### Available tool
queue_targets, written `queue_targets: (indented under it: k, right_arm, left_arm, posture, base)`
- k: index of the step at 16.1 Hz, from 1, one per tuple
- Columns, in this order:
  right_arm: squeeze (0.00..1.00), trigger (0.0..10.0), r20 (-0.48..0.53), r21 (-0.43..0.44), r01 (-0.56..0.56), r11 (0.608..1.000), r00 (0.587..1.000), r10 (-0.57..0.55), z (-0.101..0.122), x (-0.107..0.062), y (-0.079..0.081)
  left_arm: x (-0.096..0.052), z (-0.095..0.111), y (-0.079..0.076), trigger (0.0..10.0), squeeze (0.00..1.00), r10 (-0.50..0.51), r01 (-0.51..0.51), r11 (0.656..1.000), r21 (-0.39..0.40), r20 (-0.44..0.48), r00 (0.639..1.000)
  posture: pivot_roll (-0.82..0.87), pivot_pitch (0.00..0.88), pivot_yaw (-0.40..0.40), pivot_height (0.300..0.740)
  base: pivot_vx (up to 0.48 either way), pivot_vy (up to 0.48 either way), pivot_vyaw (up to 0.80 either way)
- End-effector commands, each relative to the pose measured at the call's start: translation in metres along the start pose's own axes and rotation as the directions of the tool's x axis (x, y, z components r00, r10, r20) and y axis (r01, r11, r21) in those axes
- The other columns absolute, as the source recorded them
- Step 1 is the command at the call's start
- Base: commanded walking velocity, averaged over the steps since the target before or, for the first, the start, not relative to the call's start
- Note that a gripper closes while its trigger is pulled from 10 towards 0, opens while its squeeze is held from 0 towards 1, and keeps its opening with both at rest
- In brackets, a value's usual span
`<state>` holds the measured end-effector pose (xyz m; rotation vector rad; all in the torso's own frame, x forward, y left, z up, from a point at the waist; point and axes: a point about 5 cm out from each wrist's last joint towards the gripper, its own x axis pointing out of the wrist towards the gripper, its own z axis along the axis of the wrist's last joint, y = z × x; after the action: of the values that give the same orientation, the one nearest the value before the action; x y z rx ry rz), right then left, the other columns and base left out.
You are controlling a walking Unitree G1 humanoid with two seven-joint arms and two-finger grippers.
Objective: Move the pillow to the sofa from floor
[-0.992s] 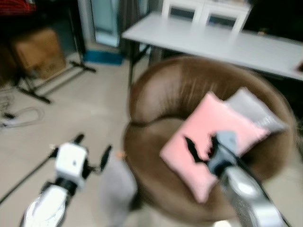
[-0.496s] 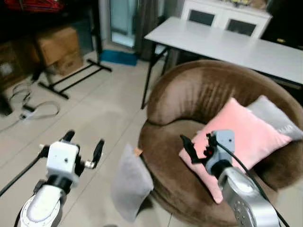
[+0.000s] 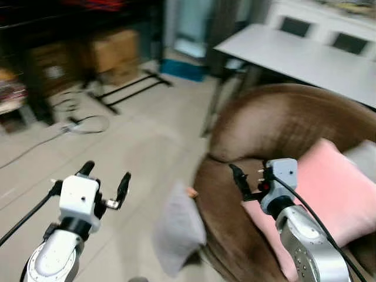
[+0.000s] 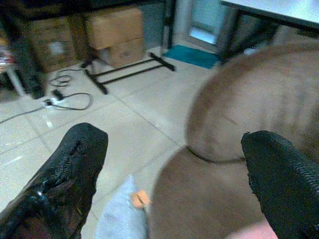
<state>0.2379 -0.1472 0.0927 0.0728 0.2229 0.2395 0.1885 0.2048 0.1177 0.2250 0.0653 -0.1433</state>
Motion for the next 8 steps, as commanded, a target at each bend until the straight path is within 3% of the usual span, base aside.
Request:
queue_targets:
  k: [1, 5, 6, 8]
  right_arm:
    - [1.00, 10.0, 0.036, -0.009, -0.050, 0.999, 0.998, 0.050, 0.006, 0.002, 0.008]
    - [1.00, 10.0, 0.066, -0.034, -0.110, 0.993, 0.991, 0.112, 0.010, -0.001, 0.015]
    - [1.00, 10.0, 0.087, -0.038, -0.045, 0.998, 0.995, 0.048, 0.011, 0.000, 0.009]
    - [1.00, 10.0, 0.078, -0.044, -0.048, 0.998, 0.996, 0.051, 0.008, -0.001, 0.006]
  left_arm:
    - [0.000, 0.001, 0.001, 10.0, 0.00, 0.006, -0.006, 1.000, -0.003, 0.005, 1.000]
    - [0.000, 0.000, -0.001, 10.0, 0.00, 0.003, -0.003, 1.000, -0.004, 0.003, 1.000]
    - [0.001, 0.001, 0.000, 10.0, 0.00, 0.012, -0.012, 1.000, 0.007, 0.004, 1.000]
    - [0.001, 0.000, 0.001, 10.0, 0.00, 0.018, -0.018, 1.000, 0.015, 0.004, 1.000]
  posture:
    - [0.06, 0.000, -0.084, 0.740]
    - [0.06, 0.000, -0.085, 0.740]
    - [0.06, 0.000, -0.085, 0.740]
    - [0.06, 0.000, -0.087, 0.740]
  base:
    - [0.319, 0.000, 0.79]
    - [0.318, 0.000, 0.67]
    - [0.000, 0.000, 0.00]
    - [0.000, 0.000, 0.00]
